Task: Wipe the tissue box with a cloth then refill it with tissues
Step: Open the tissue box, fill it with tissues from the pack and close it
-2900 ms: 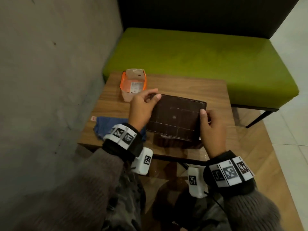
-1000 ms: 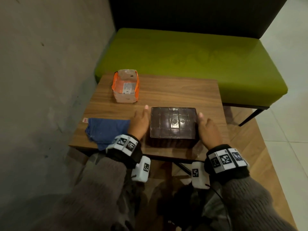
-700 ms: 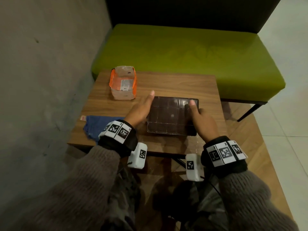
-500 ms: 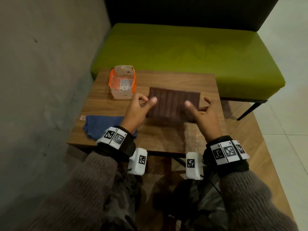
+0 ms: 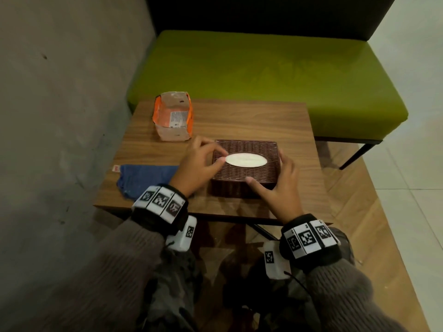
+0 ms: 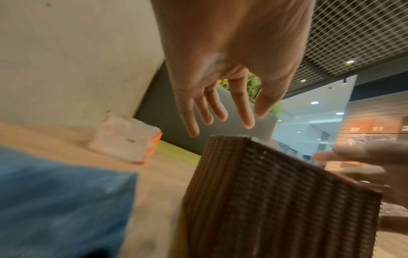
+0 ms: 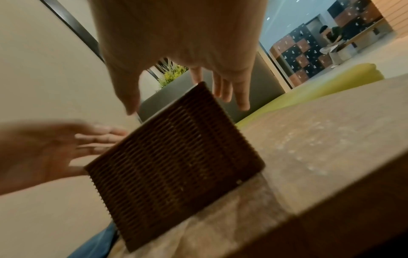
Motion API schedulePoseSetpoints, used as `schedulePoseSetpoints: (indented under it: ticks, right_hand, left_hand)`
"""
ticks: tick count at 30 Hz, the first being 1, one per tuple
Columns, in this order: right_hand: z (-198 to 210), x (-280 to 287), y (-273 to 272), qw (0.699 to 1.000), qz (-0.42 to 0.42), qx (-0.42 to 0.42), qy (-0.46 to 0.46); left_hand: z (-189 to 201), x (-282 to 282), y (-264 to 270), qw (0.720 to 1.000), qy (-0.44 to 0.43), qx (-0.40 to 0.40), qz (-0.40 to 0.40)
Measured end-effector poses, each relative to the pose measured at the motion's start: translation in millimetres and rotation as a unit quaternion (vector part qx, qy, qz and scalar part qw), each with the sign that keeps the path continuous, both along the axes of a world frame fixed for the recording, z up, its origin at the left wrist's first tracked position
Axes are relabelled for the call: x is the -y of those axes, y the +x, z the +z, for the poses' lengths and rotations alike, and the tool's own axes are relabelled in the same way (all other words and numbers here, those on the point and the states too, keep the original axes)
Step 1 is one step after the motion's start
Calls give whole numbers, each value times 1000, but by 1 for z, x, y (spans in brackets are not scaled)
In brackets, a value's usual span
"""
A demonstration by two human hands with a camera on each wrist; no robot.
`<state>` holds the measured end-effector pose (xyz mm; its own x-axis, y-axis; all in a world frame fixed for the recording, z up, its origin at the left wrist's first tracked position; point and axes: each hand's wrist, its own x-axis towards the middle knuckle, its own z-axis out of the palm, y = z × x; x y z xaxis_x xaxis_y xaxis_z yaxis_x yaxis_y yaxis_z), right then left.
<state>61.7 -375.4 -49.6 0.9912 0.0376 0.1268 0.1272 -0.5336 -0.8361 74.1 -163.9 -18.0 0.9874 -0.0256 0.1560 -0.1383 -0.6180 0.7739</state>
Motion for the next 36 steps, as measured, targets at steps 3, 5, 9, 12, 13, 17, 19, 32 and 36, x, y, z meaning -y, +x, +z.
schedulePoseSetpoints:
  ticks: [3, 5, 9, 12, 13, 17, 19, 32, 36]
  right_hand:
    - [4, -12, 9, 994, 12, 12, -105]
    - [4, -18, 12, 989, 18, -21, -145]
    - [3, -19, 11, 988, 15, -30, -153]
    - [2, -19, 12, 987, 13, -31, -155]
    - [2, -19, 12, 987, 12, -31, -154]
    - [1, -17, 12, 989, 17, -31, -144]
    - [0, -16, 13, 989, 21, -33, -145]
    - [1, -17, 9, 992, 14, -24, -121]
    - [1, -8, -15, 988, -16, 92, -120]
  left_hand:
    - [17, 26, 20, 984, 157, 52, -62]
    - [18, 42, 30, 962, 255, 35, -93]
    - [18, 56, 41, 929, 359, -10, -92]
    - [21, 62, 45, 918, 385, -22, -97]
    - [20, 63, 46, 918, 383, -23, -98]
    - [14, 58, 49, 940, 325, -28, -102]
    - [14, 49, 49, 959, 264, -30, -98]
    - [-2, 30, 19, 997, -61, 53, 0]
    - [-8, 21, -30, 990, 22, 139, 24]
